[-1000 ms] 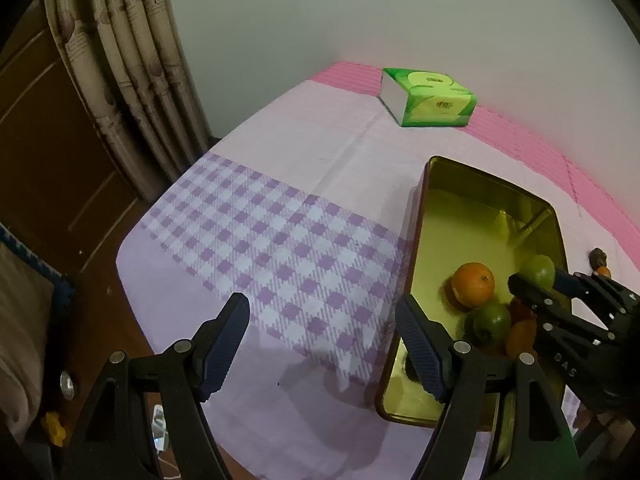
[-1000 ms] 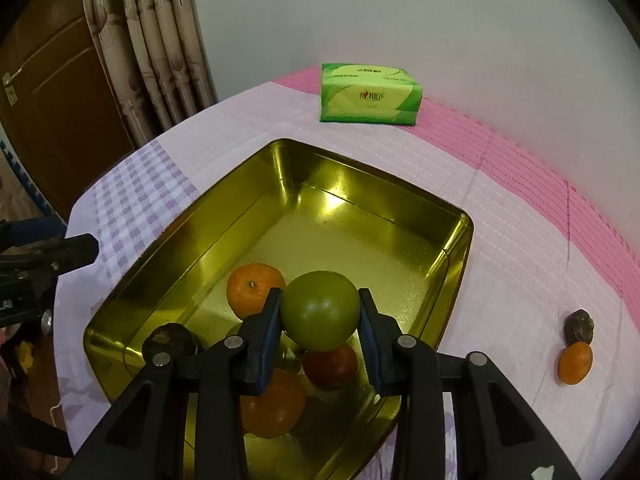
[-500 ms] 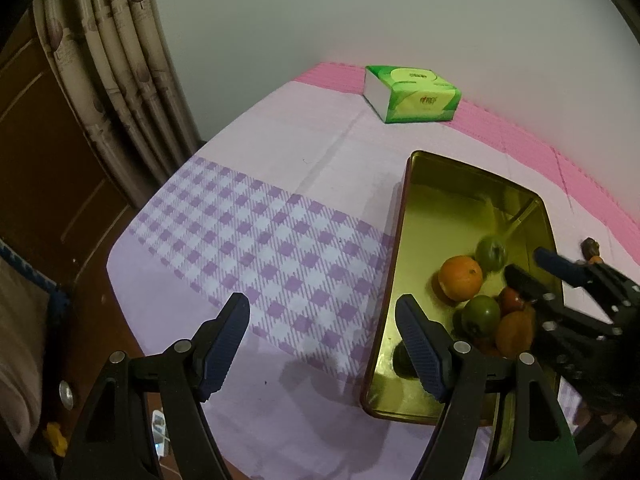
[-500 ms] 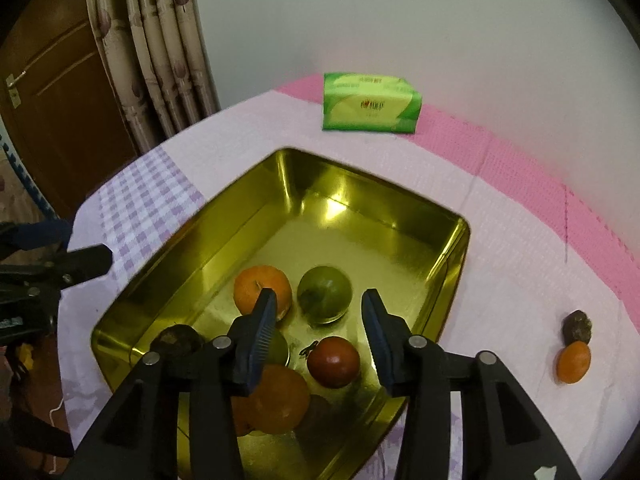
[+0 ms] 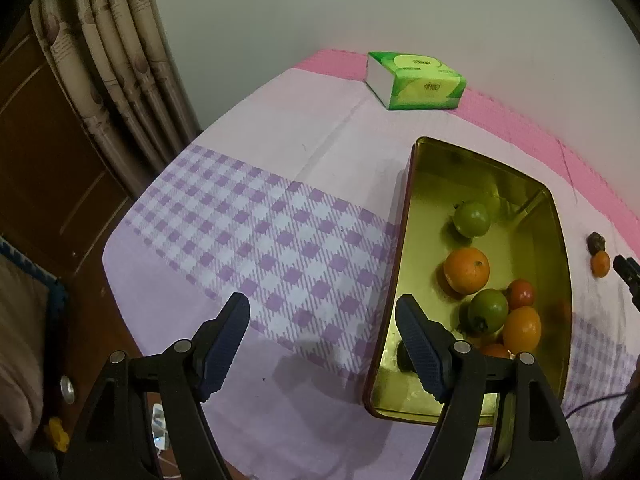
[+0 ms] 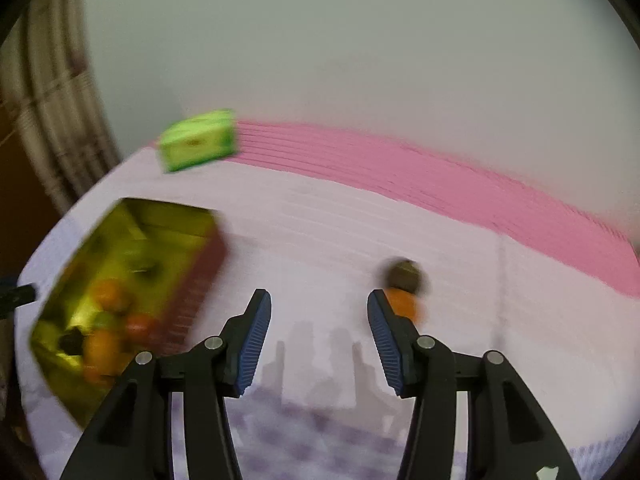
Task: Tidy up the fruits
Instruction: 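Reach the right gripper to the last tangerine and grasp it, then grasp the brown kiwi with the left gripper while the right holds the tangerine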
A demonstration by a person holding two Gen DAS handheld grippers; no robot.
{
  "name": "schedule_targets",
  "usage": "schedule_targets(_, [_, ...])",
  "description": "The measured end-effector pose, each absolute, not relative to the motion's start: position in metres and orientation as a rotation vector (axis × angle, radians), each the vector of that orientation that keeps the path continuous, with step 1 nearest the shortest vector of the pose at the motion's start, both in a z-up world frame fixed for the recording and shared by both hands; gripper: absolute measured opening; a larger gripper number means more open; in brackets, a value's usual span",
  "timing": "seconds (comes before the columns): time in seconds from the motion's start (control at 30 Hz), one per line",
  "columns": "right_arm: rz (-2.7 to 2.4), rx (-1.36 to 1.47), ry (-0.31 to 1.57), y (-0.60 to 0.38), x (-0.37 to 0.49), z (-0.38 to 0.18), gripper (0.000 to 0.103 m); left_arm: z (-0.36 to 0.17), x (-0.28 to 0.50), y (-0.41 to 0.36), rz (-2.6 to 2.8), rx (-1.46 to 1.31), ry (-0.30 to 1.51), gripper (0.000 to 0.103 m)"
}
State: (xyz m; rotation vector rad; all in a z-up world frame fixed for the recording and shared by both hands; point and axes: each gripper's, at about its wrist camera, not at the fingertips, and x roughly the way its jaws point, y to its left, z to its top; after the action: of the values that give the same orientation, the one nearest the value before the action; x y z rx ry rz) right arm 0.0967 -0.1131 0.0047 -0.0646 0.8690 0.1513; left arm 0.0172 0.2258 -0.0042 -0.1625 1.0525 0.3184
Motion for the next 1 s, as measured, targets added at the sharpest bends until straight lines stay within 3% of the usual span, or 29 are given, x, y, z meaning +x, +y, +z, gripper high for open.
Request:
schedule_targets(0.43, [0.093, -0.032, 0.930, -0.135, 0.127, -0.044, 0.050, 0.003, 0.024, 0.208, 0.257, -0.171, 1.043, 0.076])
schedule_targets(0.5, [0.091, -0.031, 0.933, -0.135, 0.130, -0.049, 0.045, 0.004, 0.029, 0.197, 0.241, -0.151, 1.050, 0.076])
schedule_targets(0.53, [0.094, -0.033, 0.935, -0.134, 0.130, -0.051, 0.036, 0.005, 0.033, 0.189, 0.230, -0.140, 1.057, 0.076])
schedule_targets(1.0, [-0.094, -0.046, 0.852, -0.241, 0.080, -0.034, 0.034, 0.008, 0.120, 0.001, -0.137, -0.004, 1.053, 0.076])
